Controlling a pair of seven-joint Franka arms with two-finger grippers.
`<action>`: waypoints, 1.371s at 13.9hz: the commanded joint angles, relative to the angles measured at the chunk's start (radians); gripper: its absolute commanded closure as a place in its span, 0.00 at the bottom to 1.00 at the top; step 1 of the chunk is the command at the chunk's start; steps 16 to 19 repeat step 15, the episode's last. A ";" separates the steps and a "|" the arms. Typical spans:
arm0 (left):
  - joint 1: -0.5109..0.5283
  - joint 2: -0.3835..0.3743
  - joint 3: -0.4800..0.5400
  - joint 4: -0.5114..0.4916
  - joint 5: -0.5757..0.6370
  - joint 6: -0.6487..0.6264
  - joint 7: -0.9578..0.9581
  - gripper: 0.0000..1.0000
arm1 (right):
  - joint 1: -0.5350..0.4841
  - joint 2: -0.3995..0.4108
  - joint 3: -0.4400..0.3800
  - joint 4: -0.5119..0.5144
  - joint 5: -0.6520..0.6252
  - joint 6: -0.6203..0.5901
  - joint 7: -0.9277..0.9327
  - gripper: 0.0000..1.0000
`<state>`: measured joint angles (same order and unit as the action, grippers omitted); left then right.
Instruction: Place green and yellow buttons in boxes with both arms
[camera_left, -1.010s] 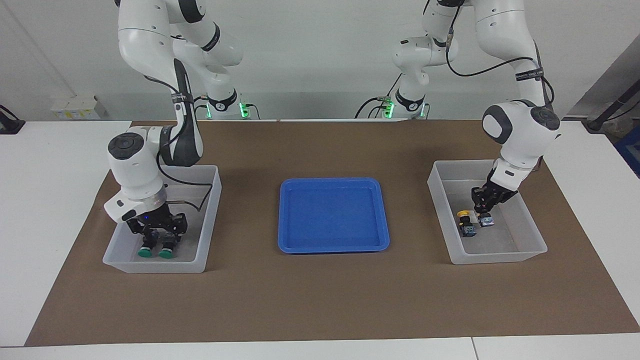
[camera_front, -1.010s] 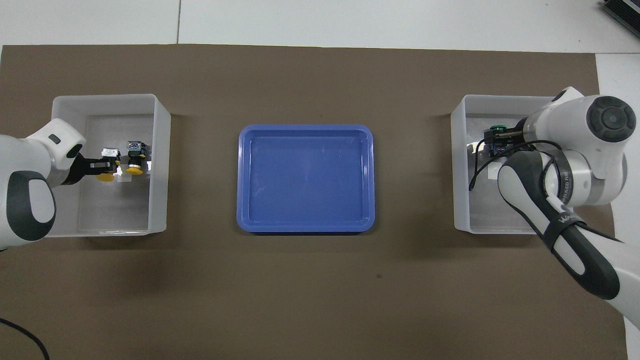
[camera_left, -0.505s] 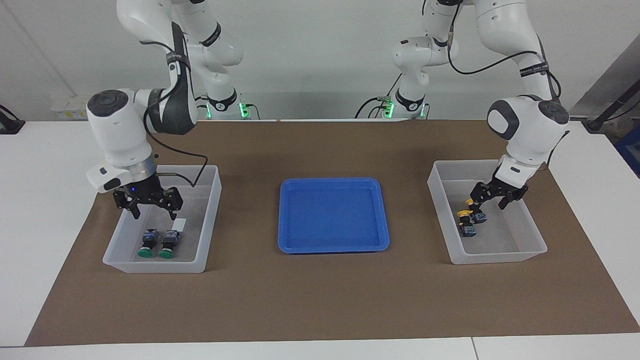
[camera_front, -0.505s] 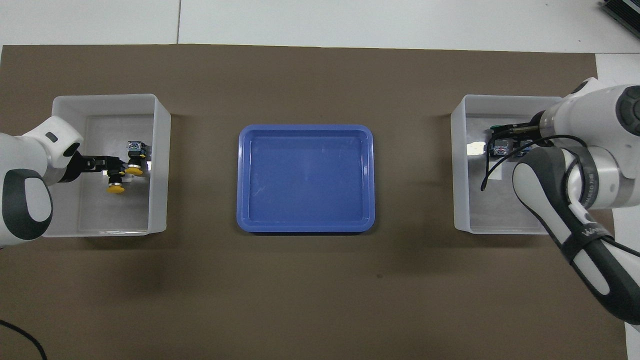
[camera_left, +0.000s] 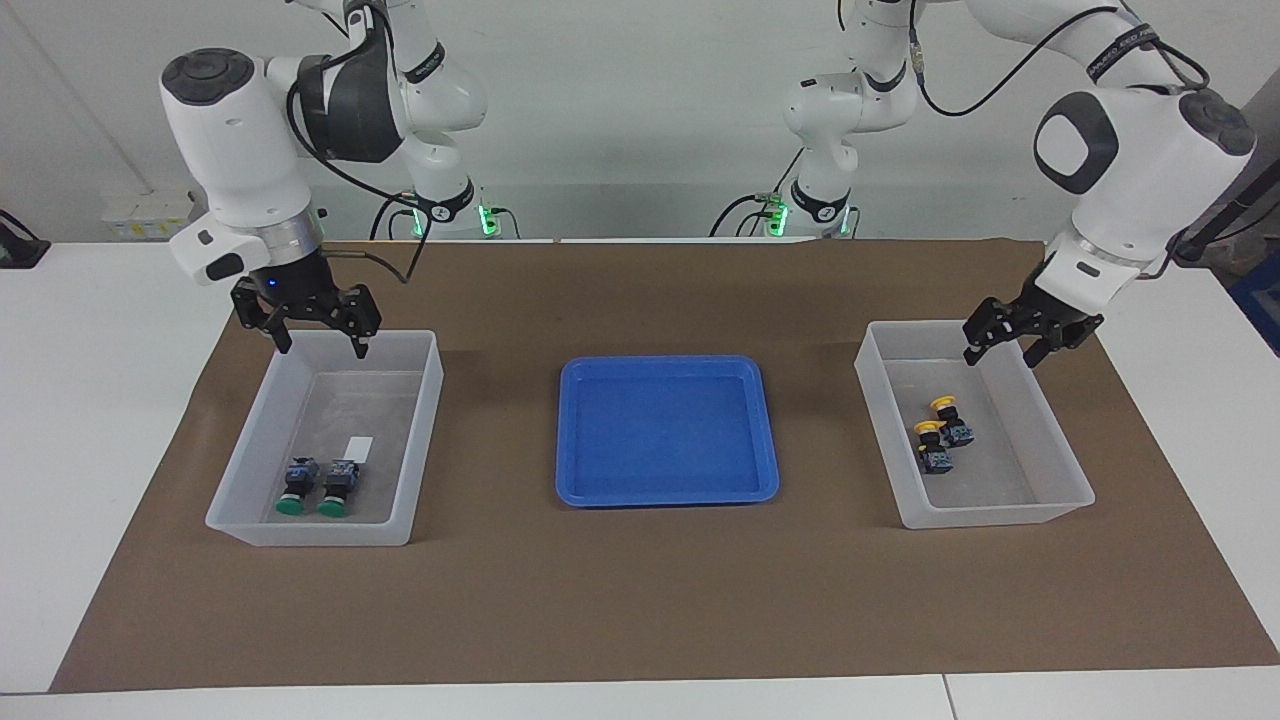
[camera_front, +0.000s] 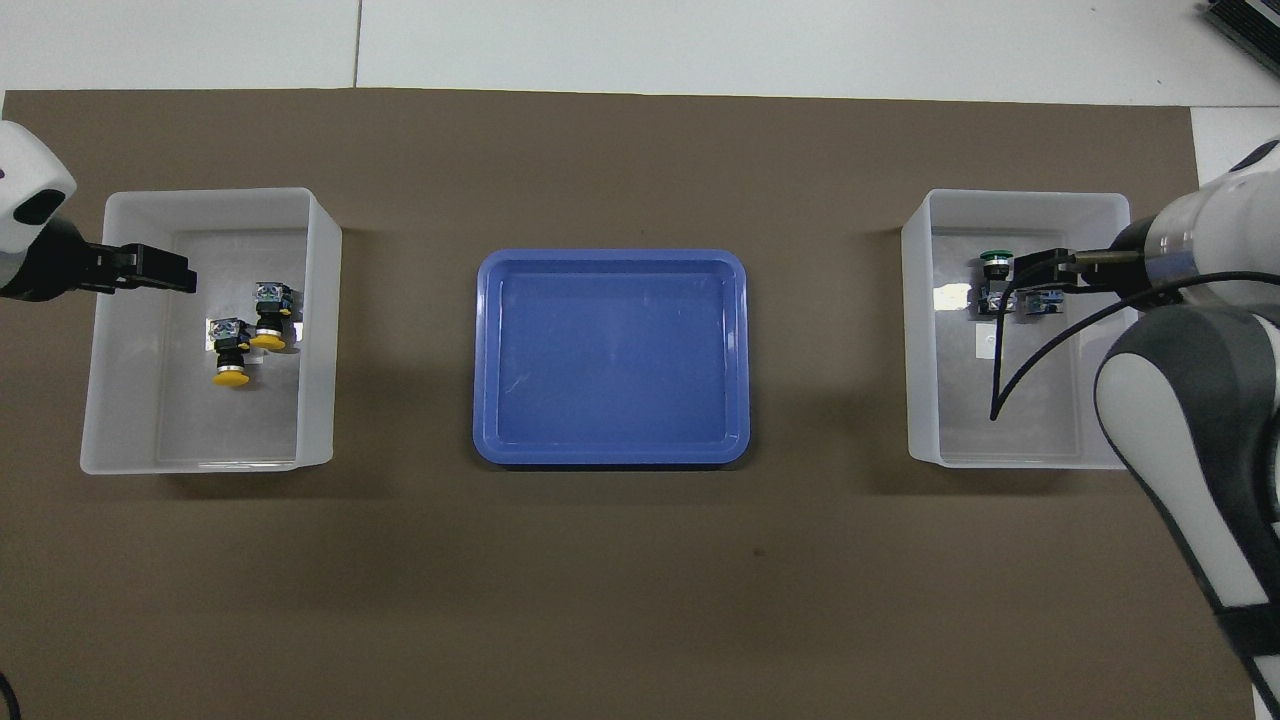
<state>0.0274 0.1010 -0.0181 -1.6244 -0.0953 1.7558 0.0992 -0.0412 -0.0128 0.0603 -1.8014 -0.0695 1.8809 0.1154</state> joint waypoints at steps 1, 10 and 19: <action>-0.023 -0.044 0.007 0.057 0.019 -0.133 -0.032 0.09 | -0.022 -0.010 -0.002 0.069 0.069 -0.117 0.004 0.00; -0.061 -0.083 -0.003 0.041 0.157 -0.159 -0.036 0.00 | -0.020 -0.024 -0.002 0.106 0.069 -0.181 -0.046 0.00; -0.053 -0.092 -0.003 0.024 0.155 -0.137 -0.036 0.00 | -0.013 -0.026 0.001 0.108 0.069 -0.207 -0.046 0.00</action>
